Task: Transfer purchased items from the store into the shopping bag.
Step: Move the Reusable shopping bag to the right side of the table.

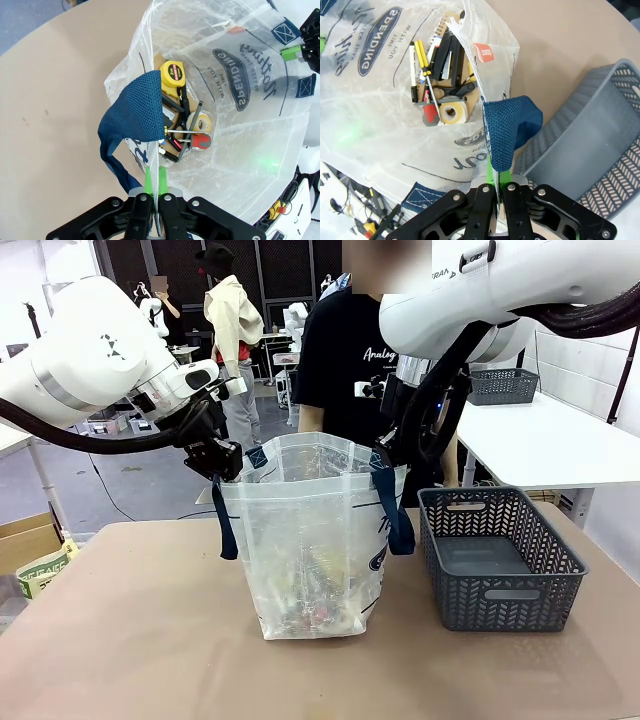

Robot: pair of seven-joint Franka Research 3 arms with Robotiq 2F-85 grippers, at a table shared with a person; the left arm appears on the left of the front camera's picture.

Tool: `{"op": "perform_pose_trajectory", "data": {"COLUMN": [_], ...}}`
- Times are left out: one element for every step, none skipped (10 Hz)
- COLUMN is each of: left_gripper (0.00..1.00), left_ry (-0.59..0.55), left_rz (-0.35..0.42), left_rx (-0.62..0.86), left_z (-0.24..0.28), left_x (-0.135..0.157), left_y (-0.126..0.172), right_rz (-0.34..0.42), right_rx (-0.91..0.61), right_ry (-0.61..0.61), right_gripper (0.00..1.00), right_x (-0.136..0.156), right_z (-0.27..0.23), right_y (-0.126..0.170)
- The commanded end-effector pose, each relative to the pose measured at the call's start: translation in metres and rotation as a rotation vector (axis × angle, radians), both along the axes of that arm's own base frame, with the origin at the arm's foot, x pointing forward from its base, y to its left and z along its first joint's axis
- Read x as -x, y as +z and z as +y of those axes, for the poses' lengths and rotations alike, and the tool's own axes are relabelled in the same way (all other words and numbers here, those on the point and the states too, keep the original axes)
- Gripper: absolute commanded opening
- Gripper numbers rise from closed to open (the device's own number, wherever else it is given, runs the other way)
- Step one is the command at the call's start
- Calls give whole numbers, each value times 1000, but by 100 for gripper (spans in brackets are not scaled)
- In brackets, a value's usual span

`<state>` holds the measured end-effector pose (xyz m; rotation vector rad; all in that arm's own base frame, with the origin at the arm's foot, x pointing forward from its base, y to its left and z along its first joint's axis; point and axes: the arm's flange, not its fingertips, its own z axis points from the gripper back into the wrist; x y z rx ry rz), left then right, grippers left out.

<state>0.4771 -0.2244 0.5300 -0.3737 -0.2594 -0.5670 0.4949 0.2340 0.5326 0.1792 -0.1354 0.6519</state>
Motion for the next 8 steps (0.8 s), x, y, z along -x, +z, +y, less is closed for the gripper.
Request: {"op": "perform_pose_trajectory", "data": {"left_gripper": [0,0,0,0,0,0,0,0], "left_ry": [5,5,5,5,5,5,5,5], "left_rz": [-7,-7,-7,-7,-7,-7,-7,-7], "left_rx": [-3,-3,-3,-3,-3,-3,-3,-3], "left_z": [0,0,0,0,0,0,0,0], "left_x": [0,0,0,0,0,0,0,0], "left_y": [1,1,1,1,1,1,1,1], "right_rz": [1,1,1,1,1,1,1,1], "right_rx": [0,0,0,0,0,0,0,0], "right_ry": [-2,-2,-2,-2,-2,-2,-2,-2], "right_gripper": [0,0,0,0,0,0,0,0], "right_x": [0,0,0,0,0,0,0,0], "right_z": [-1,-1,-1,-1,-1,-1,-1,-1], "right_y": [-1,-1,-1,-1,-1,-1,-1,-1]}}
